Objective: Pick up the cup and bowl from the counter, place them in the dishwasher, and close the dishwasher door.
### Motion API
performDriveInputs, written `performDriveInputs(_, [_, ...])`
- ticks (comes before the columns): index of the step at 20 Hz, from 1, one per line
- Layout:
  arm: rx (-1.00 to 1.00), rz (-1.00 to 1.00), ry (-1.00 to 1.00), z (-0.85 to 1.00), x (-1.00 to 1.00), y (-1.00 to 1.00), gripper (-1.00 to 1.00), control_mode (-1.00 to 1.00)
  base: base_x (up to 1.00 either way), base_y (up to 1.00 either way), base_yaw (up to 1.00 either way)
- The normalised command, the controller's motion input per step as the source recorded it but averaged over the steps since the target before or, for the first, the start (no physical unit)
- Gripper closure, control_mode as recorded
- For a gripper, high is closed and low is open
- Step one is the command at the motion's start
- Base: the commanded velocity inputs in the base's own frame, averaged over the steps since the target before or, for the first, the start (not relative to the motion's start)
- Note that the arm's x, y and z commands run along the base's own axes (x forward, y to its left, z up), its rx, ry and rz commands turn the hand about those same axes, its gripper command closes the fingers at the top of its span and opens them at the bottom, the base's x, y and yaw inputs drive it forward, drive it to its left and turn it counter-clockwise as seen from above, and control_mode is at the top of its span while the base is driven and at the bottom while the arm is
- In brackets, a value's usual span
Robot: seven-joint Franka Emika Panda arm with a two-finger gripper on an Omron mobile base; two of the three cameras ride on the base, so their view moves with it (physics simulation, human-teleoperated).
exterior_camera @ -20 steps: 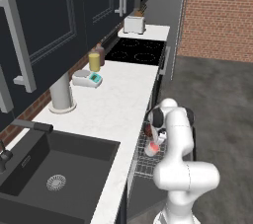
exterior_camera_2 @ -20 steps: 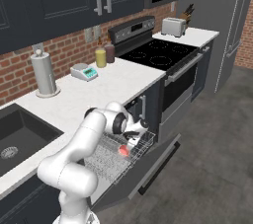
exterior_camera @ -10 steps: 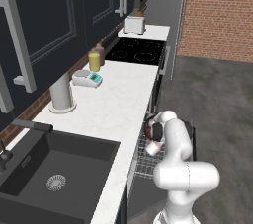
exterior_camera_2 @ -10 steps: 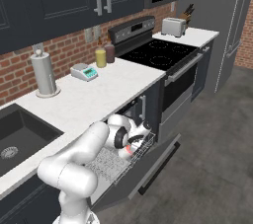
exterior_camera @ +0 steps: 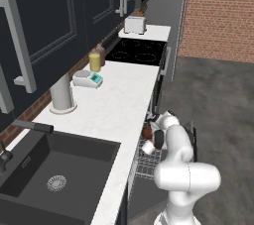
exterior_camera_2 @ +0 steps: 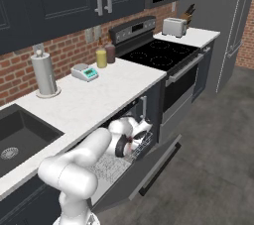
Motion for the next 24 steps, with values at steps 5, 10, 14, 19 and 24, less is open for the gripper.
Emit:
performDriveInputs(5, [0.0, 0.0, -0.05, 0.13, -0.52, -0.01, -1.0, -1.0, 0.0, 0.0, 0.0])
performDriveInputs(10, [0.0, 0.0, -0.23, 0.39, -0.68, 0.0, -1.0, -1.0, 0.0, 0.0, 0.0])
performDriveInputs(14, [0.0, -0.02, -0.27, 0.5, -0.94, 0.0, -1.0, -1.0, 0.0, 0.0, 0.0])
performDriveInputs(19, [0.03, -0.06, -0.41, 0.13, -1.0, 0.0, -1.0, -1.0, 0.0, 0.0, 0.0])
performDriveInputs(24, [0.01, -0.05, -0.55, -0.01, -1.0, 0.07, -1.0, -1.0, 0.0, 0.0, 0.0])
